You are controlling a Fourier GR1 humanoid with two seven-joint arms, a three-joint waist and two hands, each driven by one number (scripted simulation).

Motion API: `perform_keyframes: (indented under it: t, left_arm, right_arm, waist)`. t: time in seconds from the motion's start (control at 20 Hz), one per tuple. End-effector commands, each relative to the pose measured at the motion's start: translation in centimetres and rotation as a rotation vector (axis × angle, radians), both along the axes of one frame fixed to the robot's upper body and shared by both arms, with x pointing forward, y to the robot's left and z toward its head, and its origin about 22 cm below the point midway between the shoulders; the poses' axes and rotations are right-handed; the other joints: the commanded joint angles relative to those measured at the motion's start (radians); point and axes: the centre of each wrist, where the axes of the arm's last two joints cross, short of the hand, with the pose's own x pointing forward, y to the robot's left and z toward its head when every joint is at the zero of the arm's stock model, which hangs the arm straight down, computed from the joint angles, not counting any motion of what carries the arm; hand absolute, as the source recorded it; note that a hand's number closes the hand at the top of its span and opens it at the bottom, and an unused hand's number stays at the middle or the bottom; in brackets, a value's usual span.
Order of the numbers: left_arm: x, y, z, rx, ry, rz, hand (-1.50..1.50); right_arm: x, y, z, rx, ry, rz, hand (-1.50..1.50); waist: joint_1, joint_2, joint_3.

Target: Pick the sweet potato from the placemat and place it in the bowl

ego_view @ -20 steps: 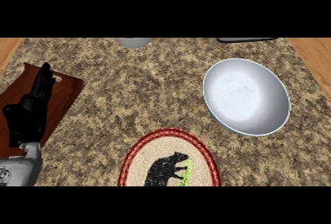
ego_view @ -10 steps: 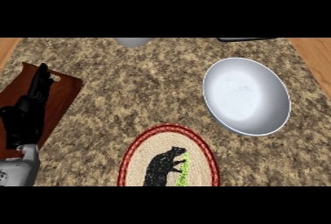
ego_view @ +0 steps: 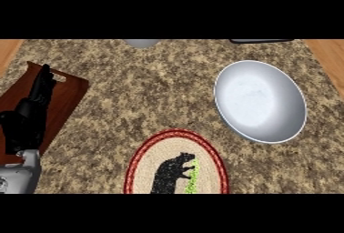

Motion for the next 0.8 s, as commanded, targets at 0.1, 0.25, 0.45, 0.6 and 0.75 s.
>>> perform_keyframes:
  t: [0.1, 0.25, 0.45, 0.6, 0.75]
  left_arm:
    - [0.2, -1.3, 0.0, -0.018, -0.007, -0.024, 0.00]
    - [0.7, -1.3, 0.2, -0.010, -0.019, -0.043, 0.00]
    - [1.2, -2.6, 0.7, -0.013, -0.031, -0.070, 0.00]
    - [1.4, -2.1, 1.0, -0.019, -0.020, -0.076, 0.00]
    - [1.4, -1.4, 1.3, -0.006, -0.016, -0.079, 0.00]
  right_arm:
    - [1.9, -1.0, 6.7, 0.333, -0.192, -0.166, 1.50]
    - [3.6, -1.4, 6.3, 0.342, -0.212, -0.227, 1.50]
    - [6.3, -3.1, 7.5, 0.429, -0.260, -0.333, 1.50]
    - [8.9, -5.1, 8.5, 0.486, -0.256, -0.392, 1.50]
    - [13.7, -8.6, 8.8, 0.485, -0.352, -0.493, 1.50]
  waist:
    - [0.022, 0.010, 0.000]
    - [0.042, 0.021, 0.000]
    - [0.064, 0.026, 0.001]
    - [0.081, 0.025, 0.001]
    - [0.094, 0.024, 0.001]
